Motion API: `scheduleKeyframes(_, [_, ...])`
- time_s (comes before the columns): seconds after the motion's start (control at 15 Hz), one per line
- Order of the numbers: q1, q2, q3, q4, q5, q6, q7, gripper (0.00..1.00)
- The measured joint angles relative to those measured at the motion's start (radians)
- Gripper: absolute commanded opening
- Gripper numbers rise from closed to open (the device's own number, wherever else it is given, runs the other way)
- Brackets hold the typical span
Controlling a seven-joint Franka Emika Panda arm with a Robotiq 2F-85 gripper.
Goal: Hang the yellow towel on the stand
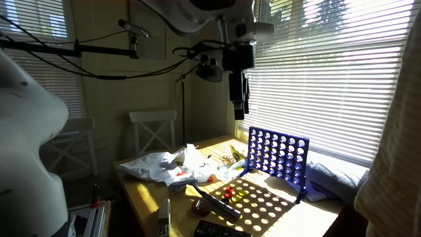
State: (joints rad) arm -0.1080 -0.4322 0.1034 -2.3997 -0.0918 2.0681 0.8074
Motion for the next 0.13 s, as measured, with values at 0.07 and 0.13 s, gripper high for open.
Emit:
scheduleKeyframes(0.07, [0.000, 0.000, 0.000, 0.000, 0.000, 0.000, 0.000, 1.00])
scheduleKeyframes(0.13, [0.000, 0.000, 0.000, 0.000, 0.000, 0.000, 0.000, 1.00])
